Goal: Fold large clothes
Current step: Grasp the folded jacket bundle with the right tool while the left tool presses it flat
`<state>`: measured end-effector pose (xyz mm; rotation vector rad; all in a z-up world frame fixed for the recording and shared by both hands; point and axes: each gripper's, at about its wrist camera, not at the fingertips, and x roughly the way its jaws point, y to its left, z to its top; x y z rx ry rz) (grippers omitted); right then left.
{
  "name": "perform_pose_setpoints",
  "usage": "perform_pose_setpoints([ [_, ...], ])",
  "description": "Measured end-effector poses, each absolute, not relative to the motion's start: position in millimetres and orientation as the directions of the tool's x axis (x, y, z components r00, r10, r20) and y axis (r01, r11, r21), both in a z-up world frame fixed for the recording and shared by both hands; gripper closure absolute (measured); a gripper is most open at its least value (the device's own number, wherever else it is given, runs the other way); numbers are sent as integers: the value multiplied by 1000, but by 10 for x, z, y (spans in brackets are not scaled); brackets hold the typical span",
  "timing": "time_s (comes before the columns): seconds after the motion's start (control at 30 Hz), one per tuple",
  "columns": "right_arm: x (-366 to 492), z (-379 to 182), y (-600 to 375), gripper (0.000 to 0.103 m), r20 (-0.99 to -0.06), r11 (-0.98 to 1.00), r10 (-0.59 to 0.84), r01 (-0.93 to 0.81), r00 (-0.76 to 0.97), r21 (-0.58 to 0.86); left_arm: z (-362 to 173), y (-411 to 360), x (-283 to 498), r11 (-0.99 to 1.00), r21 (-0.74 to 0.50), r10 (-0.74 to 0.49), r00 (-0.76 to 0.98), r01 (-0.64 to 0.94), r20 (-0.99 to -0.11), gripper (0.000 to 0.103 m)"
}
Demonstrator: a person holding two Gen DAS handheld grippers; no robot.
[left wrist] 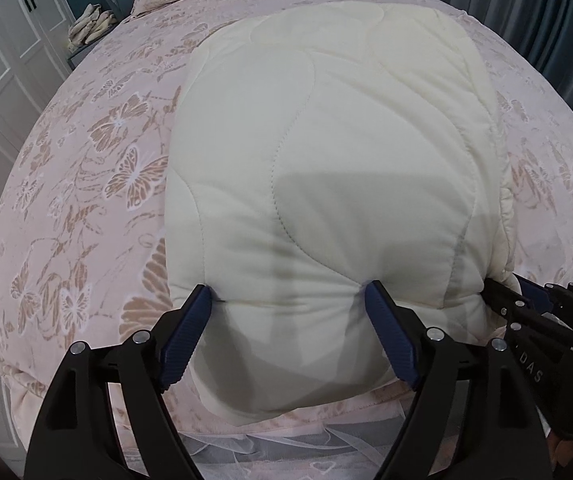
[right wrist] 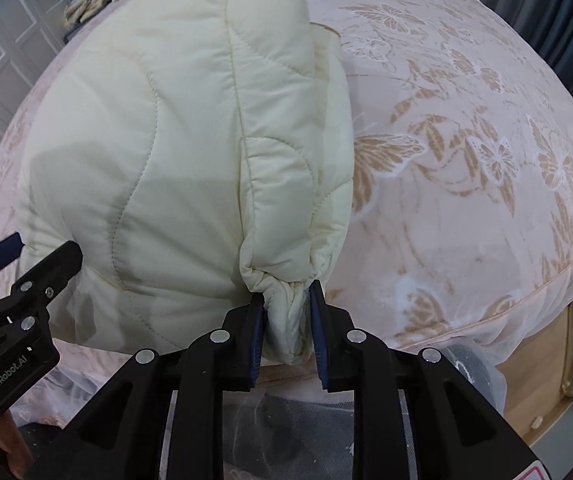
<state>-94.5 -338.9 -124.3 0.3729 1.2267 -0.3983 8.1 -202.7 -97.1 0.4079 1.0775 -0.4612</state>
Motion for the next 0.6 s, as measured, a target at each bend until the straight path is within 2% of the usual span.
perform_pose_setpoints([
  [0.6,-908,-1329,-3354,80,-960,880,-110,475,257,26,-1064,-2104,84,831,111,-144,405,544,-903,20],
])
